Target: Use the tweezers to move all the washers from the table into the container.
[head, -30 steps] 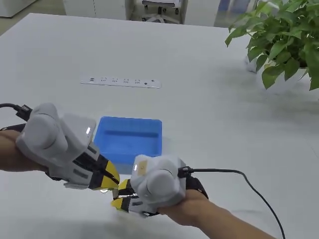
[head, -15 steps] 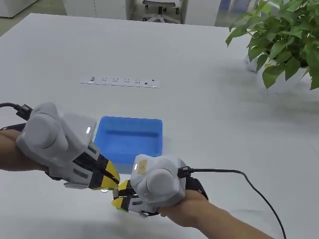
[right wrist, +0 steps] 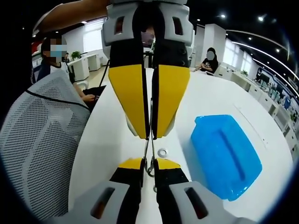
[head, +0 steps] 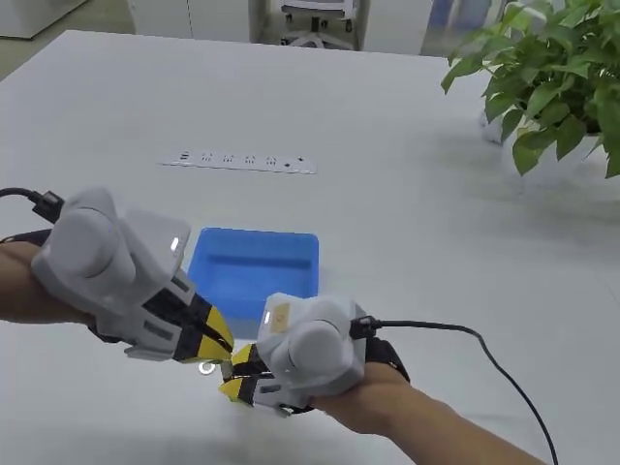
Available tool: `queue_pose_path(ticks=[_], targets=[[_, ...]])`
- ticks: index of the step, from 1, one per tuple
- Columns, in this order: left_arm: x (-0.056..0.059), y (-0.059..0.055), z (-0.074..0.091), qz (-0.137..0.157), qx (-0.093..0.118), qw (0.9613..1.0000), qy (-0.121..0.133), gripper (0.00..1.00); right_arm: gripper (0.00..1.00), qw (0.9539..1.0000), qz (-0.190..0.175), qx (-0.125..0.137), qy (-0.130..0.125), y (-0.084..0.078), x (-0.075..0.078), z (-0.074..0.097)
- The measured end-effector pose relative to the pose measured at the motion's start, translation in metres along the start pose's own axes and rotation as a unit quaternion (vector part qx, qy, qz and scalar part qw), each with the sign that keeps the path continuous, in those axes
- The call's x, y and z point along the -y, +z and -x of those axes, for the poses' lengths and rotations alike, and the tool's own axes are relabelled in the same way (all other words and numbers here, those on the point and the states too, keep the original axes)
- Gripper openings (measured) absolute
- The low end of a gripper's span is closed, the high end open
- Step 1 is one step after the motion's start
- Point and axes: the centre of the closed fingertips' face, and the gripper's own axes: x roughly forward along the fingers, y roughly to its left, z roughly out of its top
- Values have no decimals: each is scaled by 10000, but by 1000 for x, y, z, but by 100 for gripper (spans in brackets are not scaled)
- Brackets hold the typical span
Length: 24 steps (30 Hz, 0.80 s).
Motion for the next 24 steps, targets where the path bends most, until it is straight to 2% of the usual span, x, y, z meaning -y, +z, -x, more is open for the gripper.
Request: queue_pose_path(ticks=[9, 24], targets=[[-7, 7, 12, -23, -36, 10000, -19, 6, 10, 10000, 75, 8, -8, 12, 8, 9], [-26, 16, 27, -77, -84, 9999, 50, 6, 10, 10000, 57, 34, -63, 24, 28, 22]])
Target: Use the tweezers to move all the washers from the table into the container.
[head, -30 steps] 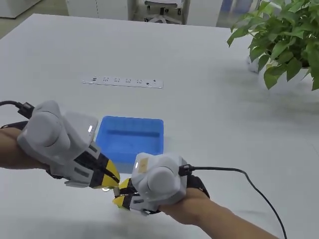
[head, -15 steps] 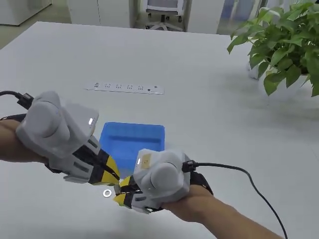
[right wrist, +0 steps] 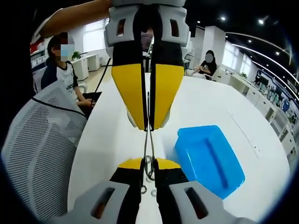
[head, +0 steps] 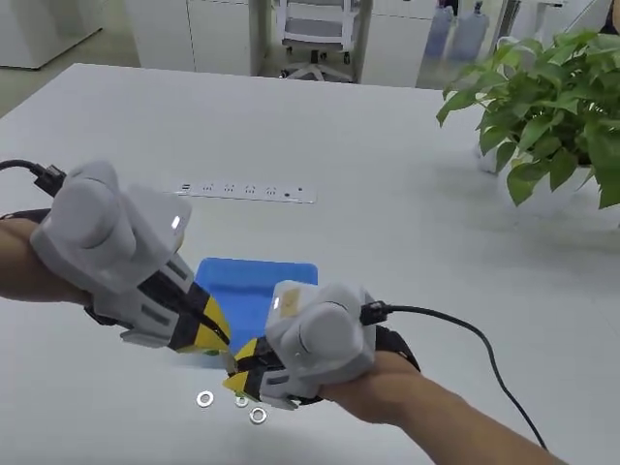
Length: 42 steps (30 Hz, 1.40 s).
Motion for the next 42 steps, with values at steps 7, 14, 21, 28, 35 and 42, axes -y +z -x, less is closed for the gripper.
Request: queue_pose_path(ticks=[7, 14, 21, 28, 35, 42], targets=[[-12, 8, 6, -57, 10, 10000, 53, 6, 10, 10000, 10, 45, -67, 7, 13, 6], [-24, 15, 11, -124, 24, 9998, 122, 6, 10, 9998, 39, 81, -152, 12, 27, 13], [-40, 21, 14, -209, 13, 9996, 182, 6, 10, 9995, 58, 117, -277, 15, 46, 18], [-58, 25, 14, -360, -37, 9990, 247, 6, 10, 9991, 38, 169, -388, 16, 65, 21], [-75, 22, 10, -419, -46, 9986, 315, 6, 10, 9988, 20, 186, -445, 12, 83, 19], [-87, 16, 1, -423, -58, 9985, 357, 6, 10, 9988, -22, 164, -453, 2, 96, 12]])
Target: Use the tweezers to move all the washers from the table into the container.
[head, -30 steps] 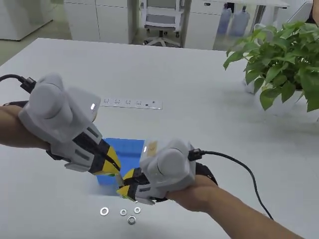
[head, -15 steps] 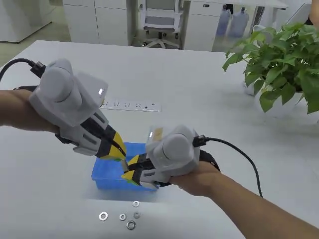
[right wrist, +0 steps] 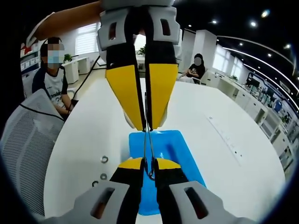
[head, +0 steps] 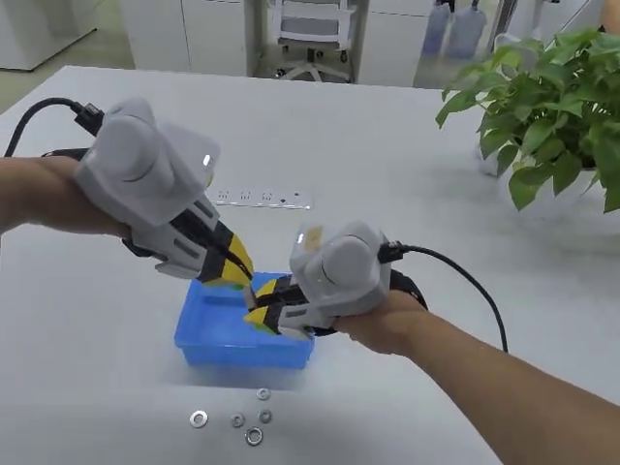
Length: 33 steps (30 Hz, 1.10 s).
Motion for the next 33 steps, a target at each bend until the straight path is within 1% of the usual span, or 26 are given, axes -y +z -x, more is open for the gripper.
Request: queue_pose_path(ticks=[8, 12, 17, 21, 24, 28, 33], targets=[[-11, -11, -16, 14, -56, 10000, 0, 6, 10, 9999, -102, -39, 29, -15, 11, -11], [-16, -19, -24, 12, -109, 9999, 24, 6, 10, 9999, -123, -90, 55, -22, 16, -16], [-18, -25, -30, 44, -98, 9999, 10, 6, 10, 9997, -112, -173, 106, -30, 18, -23], [-21, -29, -34, 63, -96, 9999, -2, 6, 11, 9996, -173, -174, 121, -33, 20, -26], [-21, -31, -36, 68, -92, 9999, -13, 6, 11, 9995, -188, -210, 162, -36, 20, -29], [-19, -33, -40, 64, -105, 9999, -87, 6, 11, 9993, -123, -298, 214, -40, 18, -32], [-19, -35, -42, 60, -106, 9998, -128, 6, 10, 9991, -157, -318, 221, -43, 19, -33]])
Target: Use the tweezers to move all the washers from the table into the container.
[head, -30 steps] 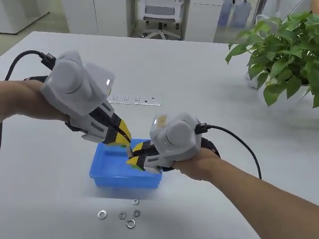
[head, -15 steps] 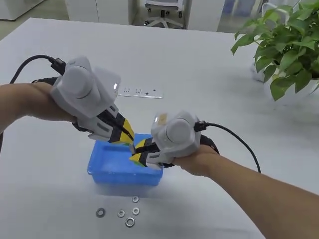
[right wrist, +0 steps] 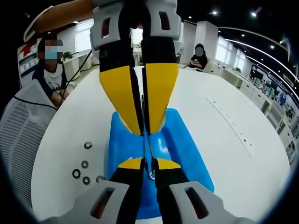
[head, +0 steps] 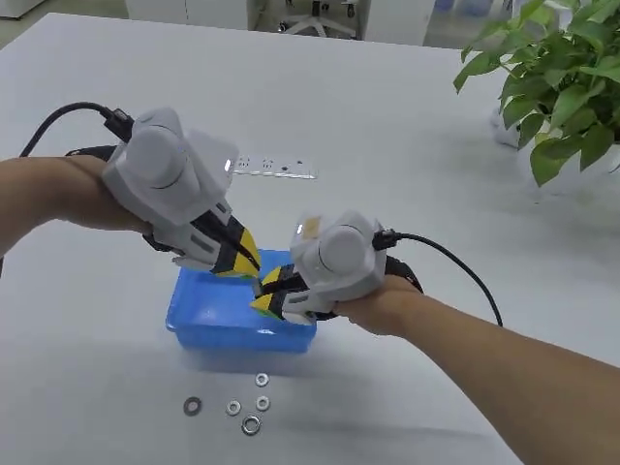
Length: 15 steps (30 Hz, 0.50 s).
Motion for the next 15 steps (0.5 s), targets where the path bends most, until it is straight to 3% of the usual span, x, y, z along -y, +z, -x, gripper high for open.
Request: queue_pose_path(ticks=[15], targets=[[3, 7, 4, -52, 38, 10000, -13, 6, 11, 10000, 24, 13, -35, 4, -3, 6]])
